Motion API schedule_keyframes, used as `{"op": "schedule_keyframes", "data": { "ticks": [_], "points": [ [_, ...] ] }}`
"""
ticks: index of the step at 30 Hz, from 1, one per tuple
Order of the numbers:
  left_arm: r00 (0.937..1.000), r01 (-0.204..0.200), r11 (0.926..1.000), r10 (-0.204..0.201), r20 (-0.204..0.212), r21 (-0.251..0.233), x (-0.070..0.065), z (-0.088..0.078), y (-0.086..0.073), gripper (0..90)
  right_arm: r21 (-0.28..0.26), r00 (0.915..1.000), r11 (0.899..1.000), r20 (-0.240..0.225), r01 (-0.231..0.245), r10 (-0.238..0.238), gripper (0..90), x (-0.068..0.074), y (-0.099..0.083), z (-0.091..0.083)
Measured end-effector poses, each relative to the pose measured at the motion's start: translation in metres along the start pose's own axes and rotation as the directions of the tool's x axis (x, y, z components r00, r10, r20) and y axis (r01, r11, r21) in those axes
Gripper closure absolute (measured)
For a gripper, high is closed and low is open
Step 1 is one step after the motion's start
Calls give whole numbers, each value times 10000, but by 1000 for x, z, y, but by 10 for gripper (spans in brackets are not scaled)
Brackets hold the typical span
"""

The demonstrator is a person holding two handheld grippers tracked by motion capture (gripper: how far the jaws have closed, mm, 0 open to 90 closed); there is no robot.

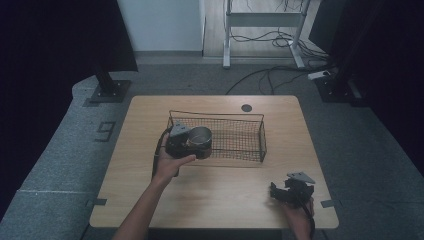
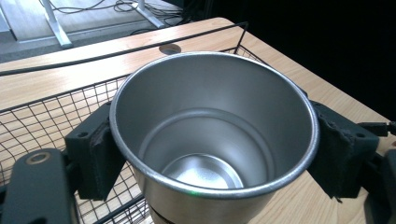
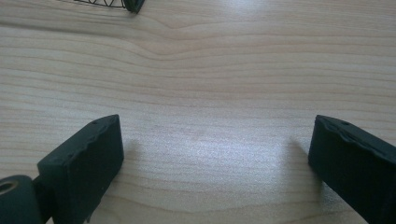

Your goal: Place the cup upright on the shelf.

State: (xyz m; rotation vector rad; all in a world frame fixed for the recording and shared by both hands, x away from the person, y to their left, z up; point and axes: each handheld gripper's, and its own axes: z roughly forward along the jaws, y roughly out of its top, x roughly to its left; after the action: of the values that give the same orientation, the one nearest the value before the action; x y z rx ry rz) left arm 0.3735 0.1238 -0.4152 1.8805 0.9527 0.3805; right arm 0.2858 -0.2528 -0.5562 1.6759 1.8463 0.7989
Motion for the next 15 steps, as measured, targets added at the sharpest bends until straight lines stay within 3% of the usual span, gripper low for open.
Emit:
{"op": "schedule_keyframes", "data": {
  "ticks": [15],
  "points": [
    [10000, 81, 10000, -81, -25, 48, 6, 6, 8, 162, -25, 10000, 10000, 17, -15, 15, 34, 0, 0, 0]
  ]
}}
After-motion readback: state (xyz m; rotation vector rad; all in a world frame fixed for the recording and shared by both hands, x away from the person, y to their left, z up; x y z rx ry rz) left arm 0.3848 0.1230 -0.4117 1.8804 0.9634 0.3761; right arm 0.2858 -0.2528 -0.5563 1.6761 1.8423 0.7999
